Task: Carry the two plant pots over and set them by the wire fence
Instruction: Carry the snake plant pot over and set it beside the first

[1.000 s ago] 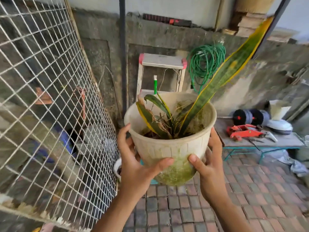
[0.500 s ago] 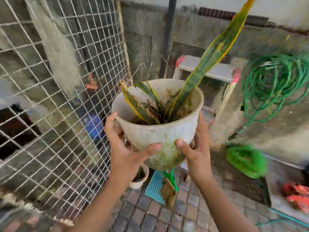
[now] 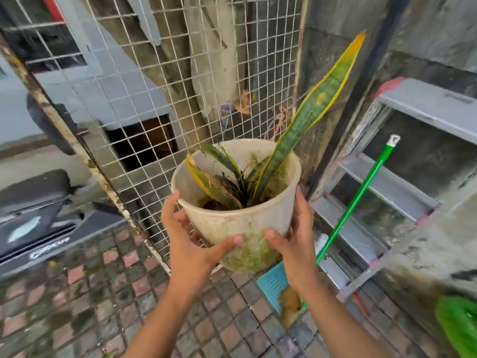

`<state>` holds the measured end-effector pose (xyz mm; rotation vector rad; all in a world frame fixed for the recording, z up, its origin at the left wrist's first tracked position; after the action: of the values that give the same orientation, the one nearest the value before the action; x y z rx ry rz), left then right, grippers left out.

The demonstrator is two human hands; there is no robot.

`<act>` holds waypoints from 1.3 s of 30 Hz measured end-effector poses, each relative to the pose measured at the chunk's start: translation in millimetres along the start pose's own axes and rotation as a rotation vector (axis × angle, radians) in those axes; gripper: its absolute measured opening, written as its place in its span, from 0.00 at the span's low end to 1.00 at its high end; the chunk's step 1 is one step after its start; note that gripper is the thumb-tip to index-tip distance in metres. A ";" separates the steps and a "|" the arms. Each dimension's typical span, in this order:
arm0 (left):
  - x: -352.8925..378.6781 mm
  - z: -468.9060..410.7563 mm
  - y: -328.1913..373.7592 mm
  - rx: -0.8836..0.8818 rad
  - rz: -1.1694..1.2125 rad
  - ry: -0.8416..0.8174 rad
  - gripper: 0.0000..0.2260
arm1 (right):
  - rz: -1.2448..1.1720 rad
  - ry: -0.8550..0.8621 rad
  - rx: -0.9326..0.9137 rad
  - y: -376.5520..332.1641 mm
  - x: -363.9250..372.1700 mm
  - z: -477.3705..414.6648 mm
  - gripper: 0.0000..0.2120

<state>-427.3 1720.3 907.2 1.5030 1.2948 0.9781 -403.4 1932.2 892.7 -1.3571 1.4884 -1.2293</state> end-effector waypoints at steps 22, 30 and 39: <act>-31.6 128.8 -524.7 0.034 -0.095 0.271 0.51 | -0.099 -0.228 -0.002 562.2 8.1 50.3 0.50; -44.1 154.7 -678.6 0.035 -0.154 0.292 0.49 | -0.181 -0.258 0.012 714.2 8.7 66.6 0.48; -68.6 155.0 -765.6 0.083 -0.227 0.255 0.46 | -0.346 -0.213 -0.019 823.2 30.5 64.2 0.45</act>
<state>-505.1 1670.6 128.5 1.2868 1.6668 0.9989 -554.8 1867.9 83.0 -1.7524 1.1517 -1.2327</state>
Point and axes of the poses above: each hand's wrist, its own z-axis away from the middle knuckle, its own x-axis out of the palm, y = z × x, the point moved 6 cm from there along -z, towards the middle knuckle, and after that the axes turned 10 degrees about -y, right-handed, at the moved point
